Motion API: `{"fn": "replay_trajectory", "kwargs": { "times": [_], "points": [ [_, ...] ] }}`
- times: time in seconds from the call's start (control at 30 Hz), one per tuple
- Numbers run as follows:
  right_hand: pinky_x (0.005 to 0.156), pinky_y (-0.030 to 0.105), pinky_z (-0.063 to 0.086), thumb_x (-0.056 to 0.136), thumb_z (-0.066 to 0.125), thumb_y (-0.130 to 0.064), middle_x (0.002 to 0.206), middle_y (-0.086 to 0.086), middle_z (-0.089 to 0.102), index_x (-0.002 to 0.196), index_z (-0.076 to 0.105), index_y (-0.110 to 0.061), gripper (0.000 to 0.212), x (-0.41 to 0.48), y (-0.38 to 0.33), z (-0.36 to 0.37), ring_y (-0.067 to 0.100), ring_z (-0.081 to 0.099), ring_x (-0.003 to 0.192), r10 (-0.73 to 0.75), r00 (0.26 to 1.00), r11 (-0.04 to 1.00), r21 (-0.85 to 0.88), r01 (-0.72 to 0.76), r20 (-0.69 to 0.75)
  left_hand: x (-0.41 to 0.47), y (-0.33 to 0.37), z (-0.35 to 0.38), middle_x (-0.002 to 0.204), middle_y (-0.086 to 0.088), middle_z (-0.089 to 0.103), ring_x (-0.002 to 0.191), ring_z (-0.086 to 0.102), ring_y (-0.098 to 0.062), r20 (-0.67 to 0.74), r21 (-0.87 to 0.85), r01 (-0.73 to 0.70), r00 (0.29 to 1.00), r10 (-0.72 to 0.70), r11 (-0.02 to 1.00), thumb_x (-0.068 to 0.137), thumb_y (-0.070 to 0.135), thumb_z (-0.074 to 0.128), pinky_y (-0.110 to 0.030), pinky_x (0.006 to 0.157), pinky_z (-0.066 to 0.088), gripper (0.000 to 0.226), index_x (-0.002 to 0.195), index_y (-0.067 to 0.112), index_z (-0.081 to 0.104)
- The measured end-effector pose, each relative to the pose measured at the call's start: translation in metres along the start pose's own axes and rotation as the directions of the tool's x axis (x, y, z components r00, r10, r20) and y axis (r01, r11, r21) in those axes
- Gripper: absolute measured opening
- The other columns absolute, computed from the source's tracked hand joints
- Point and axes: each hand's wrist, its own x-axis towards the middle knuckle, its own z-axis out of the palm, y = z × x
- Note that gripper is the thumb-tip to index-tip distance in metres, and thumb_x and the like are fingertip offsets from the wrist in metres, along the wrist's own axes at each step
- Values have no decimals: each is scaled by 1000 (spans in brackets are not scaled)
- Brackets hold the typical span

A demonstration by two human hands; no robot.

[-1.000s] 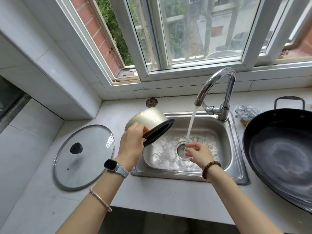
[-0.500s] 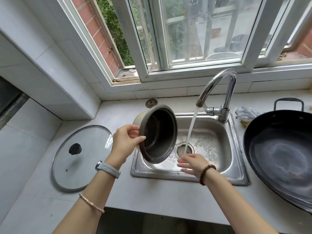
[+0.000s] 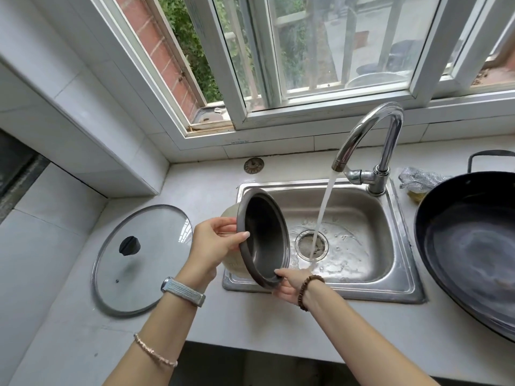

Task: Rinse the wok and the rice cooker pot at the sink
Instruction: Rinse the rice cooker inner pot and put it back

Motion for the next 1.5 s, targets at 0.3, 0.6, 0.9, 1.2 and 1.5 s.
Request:
{"fn": "replay_trajectory", "kwargs": {
  "times": [0.3, 0.6, 0.9, 1.2, 1.5],
  "points": [
    [70, 33, 56, 83, 74, -12, 81, 14, 61, 82, 56, -2, 20, -3, -18, -22, 24, 61, 78, -325, 911, 945, -113, 306, -255, 24, -22, -8, 79, -15, 70, 71, 71, -25, -61, -45, 86, 994, -88, 995, 71, -10, 78, -27, 60, 58, 29, 95, -2, 66],
    [92, 41, 53, 87, 69, -19, 80, 8, 64, 97, 60, -7, 18, -7, -31, -80, 26, 63, 84, -415, 822, 910, -173, 377, -390, 50, -54, 39, 84, -15, 64, 75, 70, -28, 33, -18, 228, 973, -227, 973, 72, -10, 78, -26, 59, 60, 36, 101, -4, 58],
    [64, 25, 51, 85, 60, 8, 68, 5, 55, 96, 61, -6, 18, 6, -43, -127, 17, 52, 64, -369, 833, 928, -220, 302, -413, 85, -101, 87, 86, -14, 57, 79, 63, -27, 90, 50, 308, 946, -312, 950, 72, -14, 77, -33, 63, 57, 39, 102, -2, 55],
    [35, 16, 37, 92, 42, 13, 64, 9, 45, 105, 54, 3, 21, 22, -57, -140, 15, 39, 46, -216, 869, 974, -37, 223, -446, 103, -131, 111, 91, -18, 65, 81, 67, -28, 65, 57, 355, 931, -358, 933, 71, -13, 78, -30, 62, 58, 30, 90, 2, 61],
    [53, 17, 51, 93, 36, 15, 66, 10, 39, 112, 56, 15, 27, 29, -65, -136, 20, 37, 55, -173, 886, 984, -44, 171, -430, 114, -155, 120, 94, -15, 65, 84, 67, -26, 14, 50, 410, 911, -411, 911, 72, -11, 77, -35, 73, 59, 31, 97, 1, 63]
  ]
}}
